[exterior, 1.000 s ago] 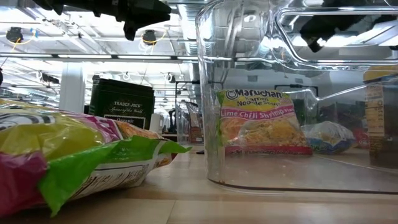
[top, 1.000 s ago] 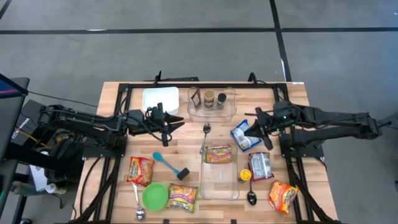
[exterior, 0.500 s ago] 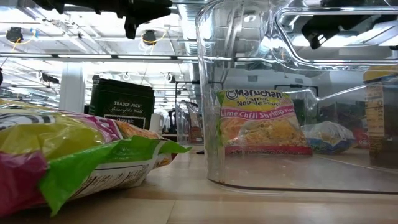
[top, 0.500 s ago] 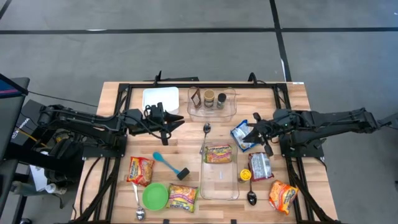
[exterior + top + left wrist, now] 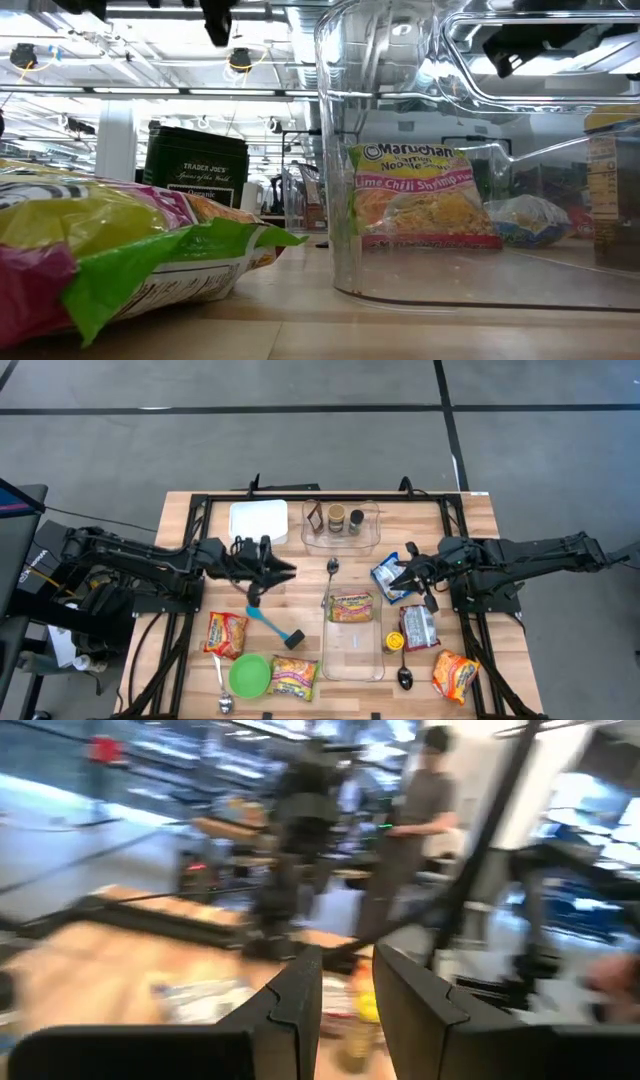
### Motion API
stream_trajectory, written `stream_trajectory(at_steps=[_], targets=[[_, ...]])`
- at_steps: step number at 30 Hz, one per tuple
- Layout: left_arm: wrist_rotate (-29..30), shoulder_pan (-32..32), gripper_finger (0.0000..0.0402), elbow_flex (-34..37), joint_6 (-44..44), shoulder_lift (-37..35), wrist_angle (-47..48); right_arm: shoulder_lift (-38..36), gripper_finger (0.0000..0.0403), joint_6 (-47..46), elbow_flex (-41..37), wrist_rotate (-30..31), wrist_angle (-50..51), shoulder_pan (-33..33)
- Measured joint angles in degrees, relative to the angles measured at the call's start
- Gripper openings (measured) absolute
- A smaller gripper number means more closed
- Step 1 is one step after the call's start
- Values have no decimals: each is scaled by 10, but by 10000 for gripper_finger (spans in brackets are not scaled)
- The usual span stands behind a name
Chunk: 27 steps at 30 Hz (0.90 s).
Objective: Pick & Place Food Item
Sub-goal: Put the black seasoning can into the top transparent bin
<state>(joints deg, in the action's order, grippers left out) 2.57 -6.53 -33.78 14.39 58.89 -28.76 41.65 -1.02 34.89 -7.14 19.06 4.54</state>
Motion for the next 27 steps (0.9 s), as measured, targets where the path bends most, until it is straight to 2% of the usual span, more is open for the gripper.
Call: stream_trajectory(at_steps=[7, 13, 16, 23, 27], targets=[[0, -88, 88, 0, -7, 0, -64, 0, 35, 11, 0, 0, -6, 0], [15, -154, 88, 0, -52, 0, -86, 0, 35, 17, 0, 0, -10, 0], [64, -189, 88, 0, -78, 2, -70, 0, 35, 21, 0, 0, -10, 0], [242, -258, 88, 0, -97, 36, -17, 0, 35, 32, 0, 0, -15, -5], [309, -282, 88, 0, -95, 66, 26, 0, 35, 33, 0, 0, -14, -8]])
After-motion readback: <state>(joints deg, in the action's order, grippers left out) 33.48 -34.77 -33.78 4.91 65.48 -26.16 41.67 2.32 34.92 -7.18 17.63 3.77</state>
